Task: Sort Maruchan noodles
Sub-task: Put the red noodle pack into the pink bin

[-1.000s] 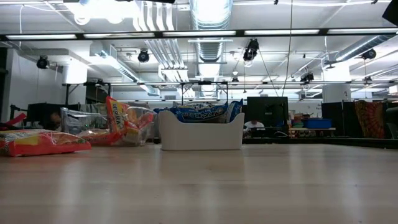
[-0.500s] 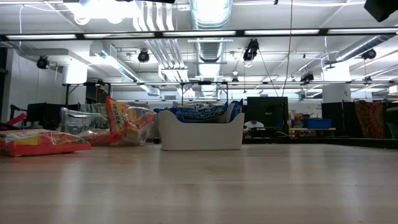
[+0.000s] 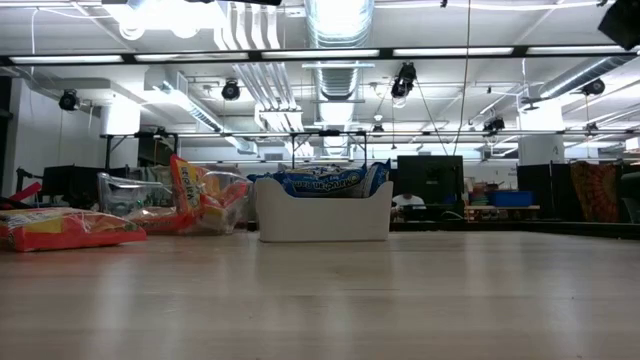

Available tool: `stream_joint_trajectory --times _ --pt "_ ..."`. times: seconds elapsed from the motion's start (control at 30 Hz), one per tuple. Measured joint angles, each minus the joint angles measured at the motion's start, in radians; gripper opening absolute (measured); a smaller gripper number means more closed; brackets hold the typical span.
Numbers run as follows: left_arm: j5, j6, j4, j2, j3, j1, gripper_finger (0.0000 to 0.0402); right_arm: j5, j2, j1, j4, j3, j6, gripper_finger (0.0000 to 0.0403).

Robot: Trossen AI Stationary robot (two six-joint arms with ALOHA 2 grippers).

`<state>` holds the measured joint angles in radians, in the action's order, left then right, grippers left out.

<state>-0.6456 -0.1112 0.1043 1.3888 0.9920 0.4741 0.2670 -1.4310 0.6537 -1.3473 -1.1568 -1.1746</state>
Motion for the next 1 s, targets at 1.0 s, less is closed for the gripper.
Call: stream_joint_trajectory --times 1.0 --pt "0.0 0.016 0.0 0.0 0.0 0.0 0.0 0.065 -0.085 -0.006 0.178 -0.014 0.052 0.0024"
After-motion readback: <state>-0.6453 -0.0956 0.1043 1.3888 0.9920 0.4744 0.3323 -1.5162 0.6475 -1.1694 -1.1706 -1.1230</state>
